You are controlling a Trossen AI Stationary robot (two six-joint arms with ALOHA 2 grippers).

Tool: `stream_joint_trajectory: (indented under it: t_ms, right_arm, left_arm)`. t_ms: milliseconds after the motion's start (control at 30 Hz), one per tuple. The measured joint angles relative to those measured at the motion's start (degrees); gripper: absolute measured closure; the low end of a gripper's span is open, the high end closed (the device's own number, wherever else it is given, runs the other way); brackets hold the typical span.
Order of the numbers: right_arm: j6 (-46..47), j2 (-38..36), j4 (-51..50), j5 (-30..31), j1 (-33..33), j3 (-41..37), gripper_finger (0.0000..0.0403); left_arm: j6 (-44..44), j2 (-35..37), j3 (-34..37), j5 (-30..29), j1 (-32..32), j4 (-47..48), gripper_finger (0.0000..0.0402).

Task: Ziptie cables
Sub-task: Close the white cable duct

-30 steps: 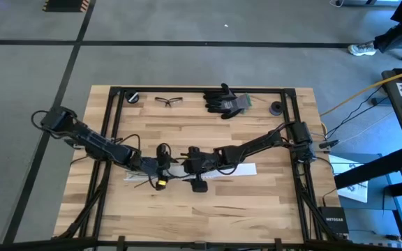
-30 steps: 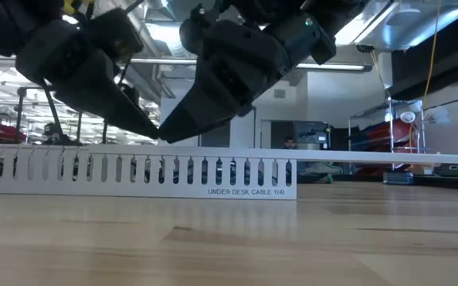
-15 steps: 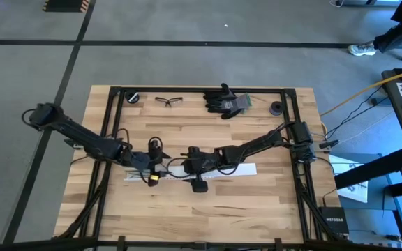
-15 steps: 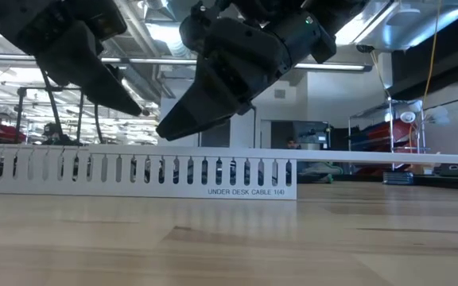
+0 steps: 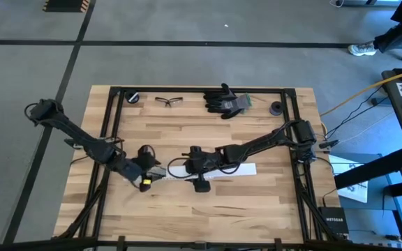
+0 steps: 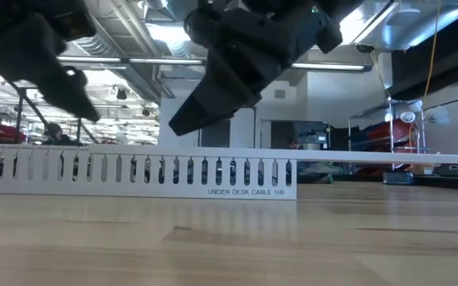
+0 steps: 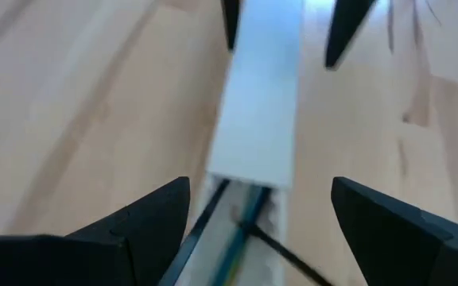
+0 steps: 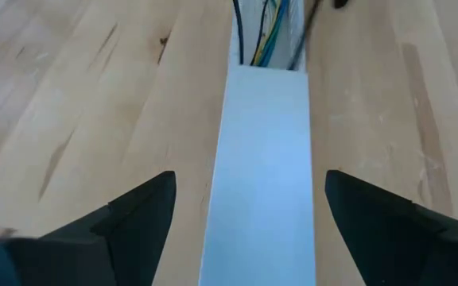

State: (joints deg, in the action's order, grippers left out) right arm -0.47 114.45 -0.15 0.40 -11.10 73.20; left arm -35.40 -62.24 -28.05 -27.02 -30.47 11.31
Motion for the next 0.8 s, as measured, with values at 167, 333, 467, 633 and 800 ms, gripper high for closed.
stream_joint_trajectory:
  t_ms: [167, 333, 467, 633, 800]
  right_arm:
    - [0.0, 0.0, 2.9, 1.7, -1.4, -0.1, 0.0093]
    - [0.5, 0.0, 6.7, 1.9, -2.4, -0.1, 0.0093]
    - [3.0, 0.4, 8.2, 1.0, -3.8, -0.1, 0.0093]
    - [4.8, 3.7, 7.4, 5.8, -4.9, -0.2, 0.0093]
    - [6.6, 4.3, 3.9, 9.2, -4.6, 0.0, 0.0093]
  left_arm:
    - [-6.8, 0.0, 0.0, -2.7, -5.8, 3.0, 0.0111]
    - [-10.8, 0.0, 0.0, -4.4, -10.0, 6.0, 0.0111]
    - [-12.2, 0.0, 0.0, -7.0, -12.4, 6.5, 0.0111]
    - [-10.9, 0.0, 0.0, -8.5, -13.2, 6.8, 0.0111]
    - [-8.1, -0.1, 0.5, -8.9, -12.4, 7.7, 0.0111]
